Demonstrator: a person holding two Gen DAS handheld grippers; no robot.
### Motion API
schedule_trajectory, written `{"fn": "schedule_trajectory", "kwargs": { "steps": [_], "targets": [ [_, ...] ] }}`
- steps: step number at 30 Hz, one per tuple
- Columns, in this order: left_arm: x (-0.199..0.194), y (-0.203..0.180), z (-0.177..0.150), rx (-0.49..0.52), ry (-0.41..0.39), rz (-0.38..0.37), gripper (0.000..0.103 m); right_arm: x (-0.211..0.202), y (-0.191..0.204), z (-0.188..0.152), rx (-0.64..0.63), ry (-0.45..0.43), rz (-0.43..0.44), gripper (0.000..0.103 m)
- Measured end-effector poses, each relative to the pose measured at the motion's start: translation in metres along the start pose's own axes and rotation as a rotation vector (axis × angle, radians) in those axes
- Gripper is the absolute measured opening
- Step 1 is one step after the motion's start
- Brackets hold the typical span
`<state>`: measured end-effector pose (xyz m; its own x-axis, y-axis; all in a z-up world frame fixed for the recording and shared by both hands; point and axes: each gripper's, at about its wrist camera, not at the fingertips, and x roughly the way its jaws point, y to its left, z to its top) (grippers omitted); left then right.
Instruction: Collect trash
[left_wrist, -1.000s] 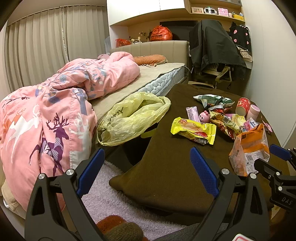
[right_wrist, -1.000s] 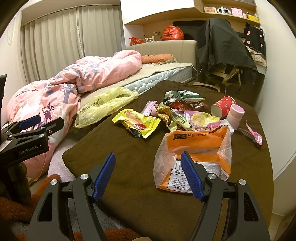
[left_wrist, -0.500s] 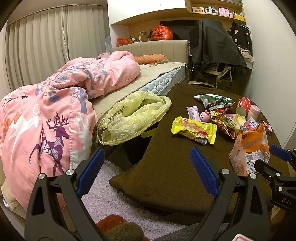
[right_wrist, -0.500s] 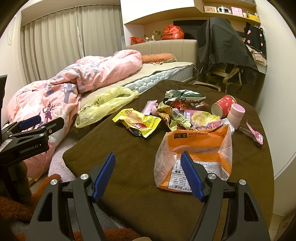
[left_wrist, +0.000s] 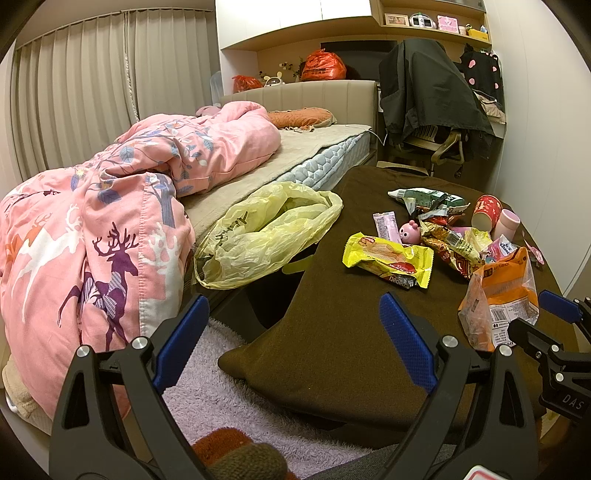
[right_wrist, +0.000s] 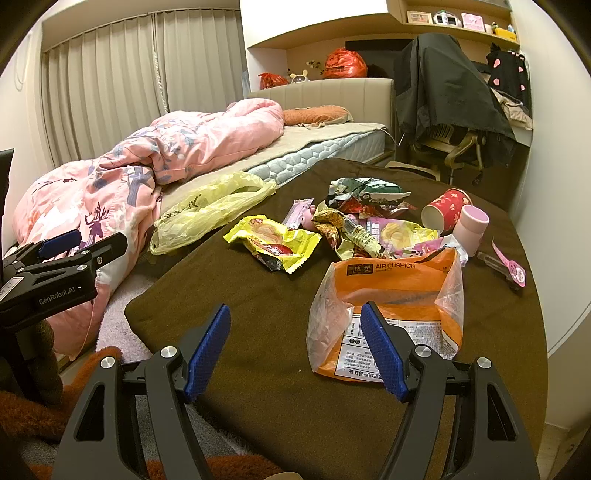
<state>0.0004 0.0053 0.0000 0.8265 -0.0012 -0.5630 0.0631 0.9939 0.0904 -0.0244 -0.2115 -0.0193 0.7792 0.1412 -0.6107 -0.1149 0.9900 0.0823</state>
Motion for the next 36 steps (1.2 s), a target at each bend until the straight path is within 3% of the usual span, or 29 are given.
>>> {"fn": "schedule_trajectory", "kwargs": {
  "steps": [31, 36],
  "targets": [
    [0.0001, 0.0003, 0.0002, -0.001, 0.000, -0.001, 0.089, 0.0006, -0.0011, 0.0009, 0.002, 0.002, 0.001, 0.069],
    [0.0065, -0.0005, 0.0034, 0.012, 0.003, -0.041, 0.089, 0.0011, -0.0005, 0.0002, -0.017, -0.008, -0.037, 0.069]
  ]
}}
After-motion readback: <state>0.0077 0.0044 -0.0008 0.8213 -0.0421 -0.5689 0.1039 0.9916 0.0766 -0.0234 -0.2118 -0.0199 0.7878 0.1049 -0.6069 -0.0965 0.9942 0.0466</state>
